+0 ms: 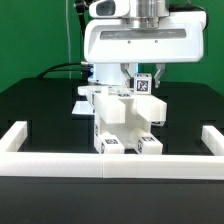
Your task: Assemble chair
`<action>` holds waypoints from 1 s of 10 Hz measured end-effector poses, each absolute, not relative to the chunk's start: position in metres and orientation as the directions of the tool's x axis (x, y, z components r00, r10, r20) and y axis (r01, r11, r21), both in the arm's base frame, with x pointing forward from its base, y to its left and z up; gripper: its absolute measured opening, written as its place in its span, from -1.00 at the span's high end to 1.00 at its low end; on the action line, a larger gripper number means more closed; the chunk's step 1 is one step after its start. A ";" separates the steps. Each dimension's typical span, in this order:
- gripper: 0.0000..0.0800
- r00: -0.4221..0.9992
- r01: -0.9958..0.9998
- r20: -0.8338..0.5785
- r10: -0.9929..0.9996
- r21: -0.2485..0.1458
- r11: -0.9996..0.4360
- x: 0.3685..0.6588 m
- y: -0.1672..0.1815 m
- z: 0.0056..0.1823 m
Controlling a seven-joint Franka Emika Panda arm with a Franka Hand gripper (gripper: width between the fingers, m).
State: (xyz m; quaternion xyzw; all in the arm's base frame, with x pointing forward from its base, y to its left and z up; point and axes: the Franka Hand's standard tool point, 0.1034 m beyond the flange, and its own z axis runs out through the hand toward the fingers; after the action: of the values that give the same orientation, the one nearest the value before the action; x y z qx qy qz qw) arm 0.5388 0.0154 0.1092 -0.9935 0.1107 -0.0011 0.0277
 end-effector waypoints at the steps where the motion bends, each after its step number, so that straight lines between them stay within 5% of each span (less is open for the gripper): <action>1: 0.33 0.943 -0.333 -0.012 -0.333 -0.061 -0.941 0.539 0.016 0.109; 10: 0.32 0.566 -0.824 -0.071 -0.821 -0.064 -0.563 0.539 0.025 0.109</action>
Offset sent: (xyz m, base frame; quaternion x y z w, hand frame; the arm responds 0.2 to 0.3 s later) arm -0.0042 -0.0008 -0.0037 -0.0032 -0.0012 0.2500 0.9682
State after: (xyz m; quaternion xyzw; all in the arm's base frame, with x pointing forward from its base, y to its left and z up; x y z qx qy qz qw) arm 0.5388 0.0251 0.1090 -0.8838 0.4653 0.0165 0.0451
